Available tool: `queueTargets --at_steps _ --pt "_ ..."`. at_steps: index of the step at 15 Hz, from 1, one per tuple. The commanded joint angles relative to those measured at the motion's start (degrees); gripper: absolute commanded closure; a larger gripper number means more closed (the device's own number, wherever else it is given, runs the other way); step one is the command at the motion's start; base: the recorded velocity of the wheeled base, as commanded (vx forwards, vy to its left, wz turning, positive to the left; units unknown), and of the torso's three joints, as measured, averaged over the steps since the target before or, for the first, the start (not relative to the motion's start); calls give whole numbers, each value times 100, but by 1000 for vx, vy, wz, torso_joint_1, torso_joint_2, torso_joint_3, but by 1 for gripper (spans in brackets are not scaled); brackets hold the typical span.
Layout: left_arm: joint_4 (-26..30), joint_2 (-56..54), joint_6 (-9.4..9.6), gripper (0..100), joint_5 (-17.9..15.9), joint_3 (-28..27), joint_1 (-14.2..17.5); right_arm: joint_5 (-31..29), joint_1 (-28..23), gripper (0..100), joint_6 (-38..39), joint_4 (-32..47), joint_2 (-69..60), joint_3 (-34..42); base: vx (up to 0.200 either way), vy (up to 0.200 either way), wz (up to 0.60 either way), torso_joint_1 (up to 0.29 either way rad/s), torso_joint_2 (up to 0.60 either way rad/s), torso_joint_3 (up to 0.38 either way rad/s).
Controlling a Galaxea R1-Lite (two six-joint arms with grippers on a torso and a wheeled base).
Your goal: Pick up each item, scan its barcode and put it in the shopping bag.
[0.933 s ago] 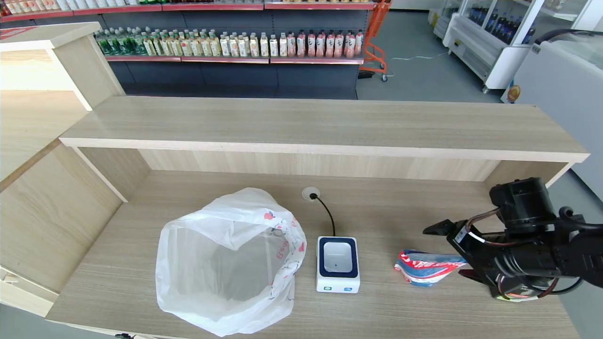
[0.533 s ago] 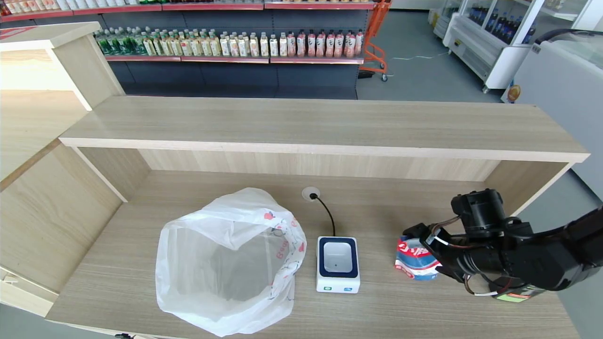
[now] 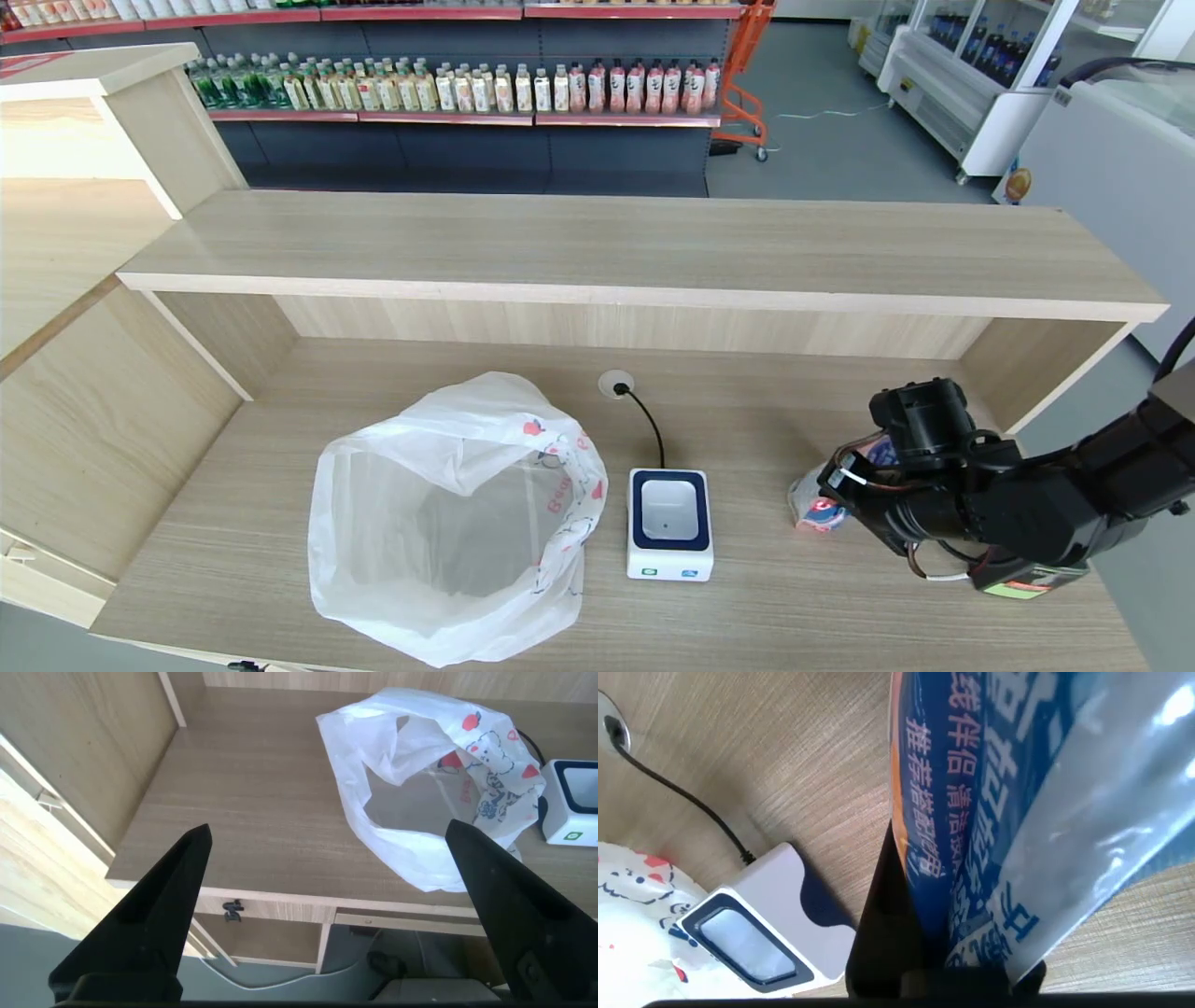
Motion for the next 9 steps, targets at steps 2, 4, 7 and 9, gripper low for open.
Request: queueTargets --at_steps 2,4,7,9 --pt "0 -2 -1 0 4 0 0 3 20 100 -285 13 -69 51 0 0 0 0 0 0" --pt "0 -2 -1 0 4 0 0 56 28 100 -945 -40 -315 200 0 0 0 0 0 0" --pt "0 -2 -1 0 4 0 0 1594 -42 100 -2166 -110 -1466 411 0 0 0 0 0 0" --pt "0 -2 -1 0 4 0 -8 2842 -279 100 -3212 -49 -2073 587 0 0 0 0 0 0"
